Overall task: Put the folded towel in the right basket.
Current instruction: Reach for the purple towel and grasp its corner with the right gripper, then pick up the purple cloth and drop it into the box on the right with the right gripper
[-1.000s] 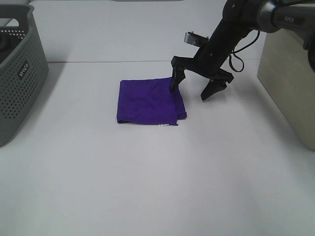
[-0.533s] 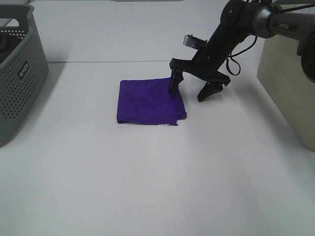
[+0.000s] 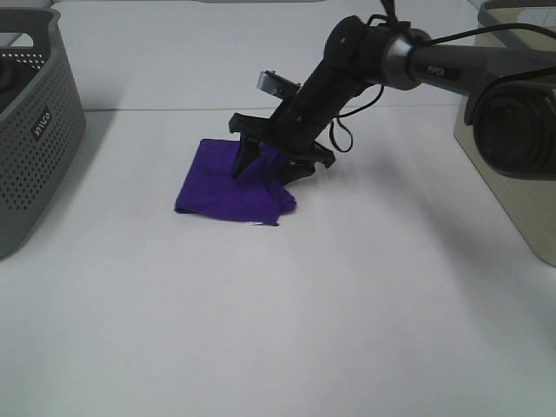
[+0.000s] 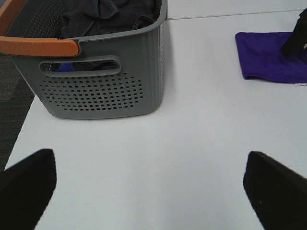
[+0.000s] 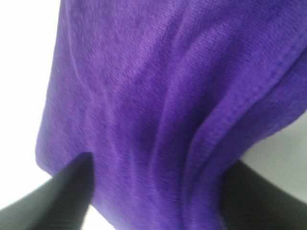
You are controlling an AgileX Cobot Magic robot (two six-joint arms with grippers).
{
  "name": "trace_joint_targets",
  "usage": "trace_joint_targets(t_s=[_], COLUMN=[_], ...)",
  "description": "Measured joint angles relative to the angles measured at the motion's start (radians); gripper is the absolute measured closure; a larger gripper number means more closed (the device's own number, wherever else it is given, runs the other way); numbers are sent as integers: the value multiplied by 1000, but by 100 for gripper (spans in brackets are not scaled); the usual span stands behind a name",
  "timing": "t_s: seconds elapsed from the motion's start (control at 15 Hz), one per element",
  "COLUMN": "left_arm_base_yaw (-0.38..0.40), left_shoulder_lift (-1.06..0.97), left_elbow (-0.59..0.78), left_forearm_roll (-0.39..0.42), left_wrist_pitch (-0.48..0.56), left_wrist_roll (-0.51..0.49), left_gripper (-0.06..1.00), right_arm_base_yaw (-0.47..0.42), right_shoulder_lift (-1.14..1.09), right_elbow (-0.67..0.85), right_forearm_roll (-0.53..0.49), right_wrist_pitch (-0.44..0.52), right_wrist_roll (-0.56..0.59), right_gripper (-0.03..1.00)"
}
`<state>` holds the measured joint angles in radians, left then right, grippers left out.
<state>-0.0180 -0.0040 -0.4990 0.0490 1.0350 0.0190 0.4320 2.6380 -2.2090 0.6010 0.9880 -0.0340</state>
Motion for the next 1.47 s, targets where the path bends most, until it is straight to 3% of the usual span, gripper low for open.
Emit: trace_joint_targets(t_s=[0.07,0.2,0.27,0.6,0.67,0.73,0.87,1.07,1.2,1.47], left_arm_base_yaw=[0,0,0,0,0,0,0,0,0,0], left_shoulder_lift=[0,0,0,0,0,0,0,0,0,0], left_elbow=[0,0,0,0,0,0,0,0,0,0], left_forearm_roll=[0,0,0,0,0,0,0,0,0,0], left_wrist_pitch=[0,0,0,0,0,0,0,0,0,0], left_wrist_roll=[0,-1,-1,-1,-1,-1,-1,-1,-1,-1], left_gripper=[-5,-5,-5,-5,-5,-5,-5,-5,-5,-5], right_arm_base_yaw=[24,47,47,47,47,47,47,31,-39,-300], right_shoulder_lift=[5,19,19,16,-1,-1,-97,-195,-291,-475], right_elbow=[0,0,2,-44,-128,-128,-322,-423,-429,-431], right_forearm_roll=[-3,-3,0,-31,-93,-93,-179,-282,-300,-348], right_wrist_pitch=[-36,-72,-74,-27,66,66,197,219,225,226], right_wrist_roll=[0,1,1,2,2,2,2,25,28,28], right_gripper=[44,84,90,90,90,90,90,90,90,90])
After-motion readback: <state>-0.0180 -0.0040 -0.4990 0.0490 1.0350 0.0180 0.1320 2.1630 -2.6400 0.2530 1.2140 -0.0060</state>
